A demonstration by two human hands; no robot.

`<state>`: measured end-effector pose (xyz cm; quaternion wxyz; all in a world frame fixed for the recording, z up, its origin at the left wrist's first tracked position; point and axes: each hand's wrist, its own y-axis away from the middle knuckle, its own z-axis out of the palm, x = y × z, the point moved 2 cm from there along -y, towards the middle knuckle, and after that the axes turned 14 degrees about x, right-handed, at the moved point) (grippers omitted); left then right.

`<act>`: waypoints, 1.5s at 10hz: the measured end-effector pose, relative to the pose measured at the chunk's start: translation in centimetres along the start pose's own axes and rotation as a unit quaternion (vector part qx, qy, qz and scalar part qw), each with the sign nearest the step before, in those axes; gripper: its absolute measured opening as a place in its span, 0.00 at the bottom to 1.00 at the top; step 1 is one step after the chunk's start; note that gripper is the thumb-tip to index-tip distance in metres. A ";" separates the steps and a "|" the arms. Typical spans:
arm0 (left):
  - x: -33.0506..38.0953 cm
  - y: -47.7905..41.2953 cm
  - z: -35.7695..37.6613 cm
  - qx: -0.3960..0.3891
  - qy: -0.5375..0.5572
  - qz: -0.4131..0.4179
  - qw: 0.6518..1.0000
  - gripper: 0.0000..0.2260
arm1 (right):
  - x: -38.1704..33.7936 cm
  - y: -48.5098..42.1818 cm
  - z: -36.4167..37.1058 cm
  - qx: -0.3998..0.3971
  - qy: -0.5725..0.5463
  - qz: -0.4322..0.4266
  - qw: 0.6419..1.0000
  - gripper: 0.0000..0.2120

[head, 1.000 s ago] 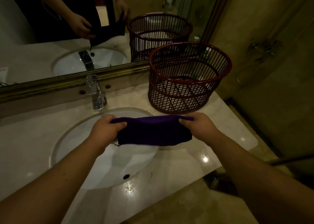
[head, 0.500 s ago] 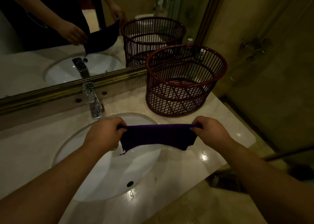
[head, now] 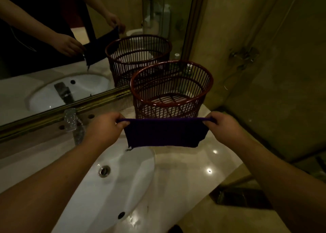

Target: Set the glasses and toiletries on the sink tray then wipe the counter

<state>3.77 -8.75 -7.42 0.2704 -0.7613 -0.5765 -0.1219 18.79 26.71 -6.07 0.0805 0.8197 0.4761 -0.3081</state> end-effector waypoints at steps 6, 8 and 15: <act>7.5 -9.5 3.8 0.047 -0.062 0.102 0.992 0.27 | -0.2 -14.3 1.3 0.084 0.096 -0.124 0.984 0.19; 7.2 -7.5 6.8 -0.060 -0.117 0.222 0.966 0.14 | 0.6 -12.0 4.7 0.052 0.153 -0.224 0.961 0.23; 10.9 -7.2 -0.5 0.027 -0.134 0.171 0.976 0.45 | -5.0 -9.2 -1.6 0.085 0.194 -0.168 0.963 0.37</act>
